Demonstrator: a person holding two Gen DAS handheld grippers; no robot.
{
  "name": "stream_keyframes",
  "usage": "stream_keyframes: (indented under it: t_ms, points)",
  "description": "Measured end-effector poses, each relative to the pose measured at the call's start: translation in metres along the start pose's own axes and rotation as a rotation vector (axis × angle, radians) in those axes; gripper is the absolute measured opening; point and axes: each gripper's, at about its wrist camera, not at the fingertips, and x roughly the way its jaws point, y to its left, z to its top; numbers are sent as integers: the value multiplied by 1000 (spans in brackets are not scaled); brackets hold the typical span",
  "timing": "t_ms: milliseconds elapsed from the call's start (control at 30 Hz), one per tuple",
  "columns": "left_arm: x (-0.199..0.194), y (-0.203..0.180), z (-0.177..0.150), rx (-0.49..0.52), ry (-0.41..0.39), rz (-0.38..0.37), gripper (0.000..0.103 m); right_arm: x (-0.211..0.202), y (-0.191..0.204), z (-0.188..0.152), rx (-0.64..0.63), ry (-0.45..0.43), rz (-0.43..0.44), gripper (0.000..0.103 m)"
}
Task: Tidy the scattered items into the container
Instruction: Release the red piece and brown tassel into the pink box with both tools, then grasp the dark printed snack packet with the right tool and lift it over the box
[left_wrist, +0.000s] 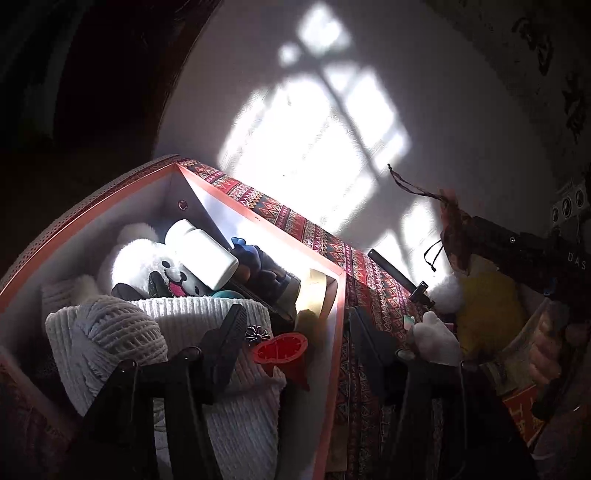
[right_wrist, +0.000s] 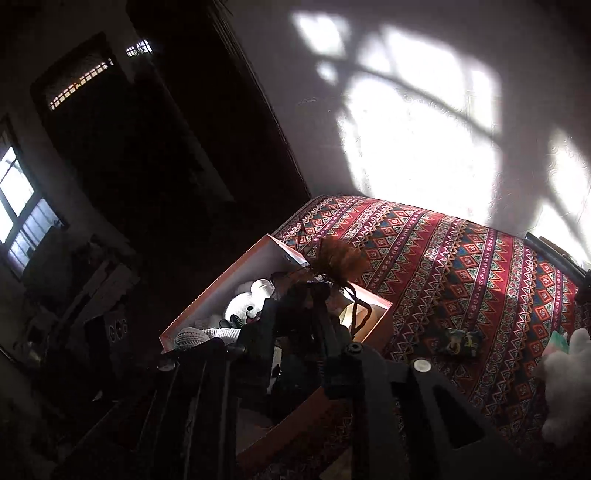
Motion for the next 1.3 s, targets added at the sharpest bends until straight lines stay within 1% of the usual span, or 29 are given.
stream_keyframes:
  t_ms: [33, 67, 100, 133, 167, 233, 333, 433, 500, 600, 700, 833, 900, 967, 1000, 1067, 1200, 1233, 1300]
  points:
    - [-10, 0, 2, -3, -38, -3, 92, 1, 7, 0, -1, -8, -26, 72]
    - [-22, 2, 5, -7, -82, -2, 97, -5, 11, -2, 2, -39, -41, 86]
    - [-34, 5, 9, -14, -124, 4, 103, -13, 15, -3, -2, -86, -39, 95]
    - [-45, 8, 12, -25, -159, 7, 103, -21, 20, -3, -18, -116, -23, 95]
    - [-54, 13, 15, -41, -186, 6, 103, -27, 24, -2, -36, -127, -10, 95]
    - [-65, 22, 19, -77, -209, -16, 103, -40, 29, -3, -37, -153, -12, 95]
    - [-69, 32, 23, -103, -204, -39, 103, -49, 21, -2, 0, -167, -11, 95]
    - [-65, 31, 23, -91, -192, -21, 103, -49, 3, -6, 49, -157, -36, 95]
    - [-61, 26, 22, -68, -184, -10, 103, -40, -17, -12, 106, -134, -40, 95]
    - [-55, 13, 18, -9, -171, 13, 103, -21, -49, -28, 200, -84, -62, 95]
    - [-45, -5, 12, 69, -158, 58, 103, 6, -90, -51, 282, -32, -118, 95]
    - [-21, -24, 0, 152, -112, 136, 103, 50, -142, -82, 281, 26, -247, 95]
    - [-6, -32, -7, 186, -83, 184, 103, 79, -169, -97, 288, 87, -282, 95]
    - [9, -38, -13, 221, -54, 212, 103, 105, -195, -109, 329, 148, -298, 95]
    - [14, -40, -15, 233, -42, 220, 103, 116, -206, -113, 348, 165, -303, 95]
    - [22, -43, -18, 247, -28, 228, 103, 133, -222, -113, 364, 175, -306, 95]
    - [33, -42, -19, 256, -14, 256, 103, 167, -236, -104, 333, 203, -323, 100]
    - [36, -41, -18, 256, -11, 264, 103, 179, -238, -104, 319, 231, -340, 100]
    - [39, -37, -17, 249, -4, 275, 103, 199, -239, -108, 264, 297, -407, 99]
